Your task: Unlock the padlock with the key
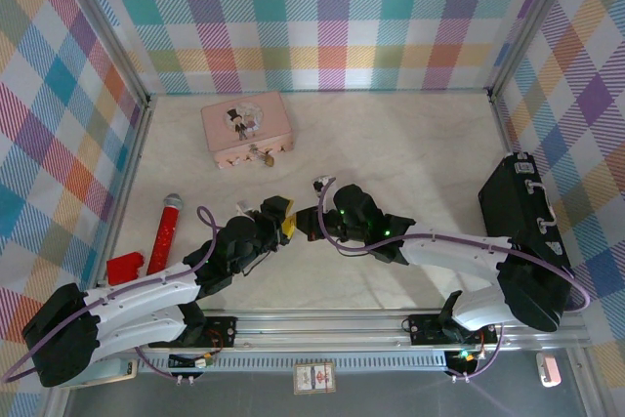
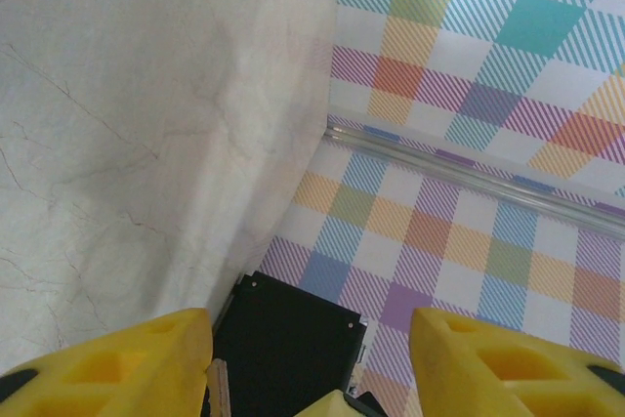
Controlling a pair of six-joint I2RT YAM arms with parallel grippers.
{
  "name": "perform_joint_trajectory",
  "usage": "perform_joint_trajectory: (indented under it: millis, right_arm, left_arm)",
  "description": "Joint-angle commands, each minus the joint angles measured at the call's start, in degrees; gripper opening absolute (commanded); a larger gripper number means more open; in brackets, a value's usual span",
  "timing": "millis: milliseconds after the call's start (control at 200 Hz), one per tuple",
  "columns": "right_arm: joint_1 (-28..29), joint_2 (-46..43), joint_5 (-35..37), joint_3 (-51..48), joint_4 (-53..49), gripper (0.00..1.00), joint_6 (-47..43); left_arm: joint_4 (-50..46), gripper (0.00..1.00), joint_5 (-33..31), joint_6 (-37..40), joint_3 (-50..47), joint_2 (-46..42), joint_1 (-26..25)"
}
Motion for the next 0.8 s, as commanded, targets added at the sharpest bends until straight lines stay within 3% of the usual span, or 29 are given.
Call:
perform_joint_trajectory:
  millis: [0, 275, 790]
  right_arm:
    - [0.57, 0.03, 1.41, 1.56, -1.72, 0.0, 1.8]
    - [0.51, 4.51, -0.85, 6.14, -0.39, 0.0, 2.76]
    - [0.52, 6.41, -4.55, 6.11, 2.15, 0.0, 4.94]
  left_arm:
    - [-0.74, 0.62, -0.43, 1.05, 0.31, -0.61, -0.58]
    - [0.86, 0.77, 0.97, 0.51, 0.16, 0.81, -0.65]
    - [3.22, 0.8, 0.79, 0.5, -0.43, 1.85, -0.63]
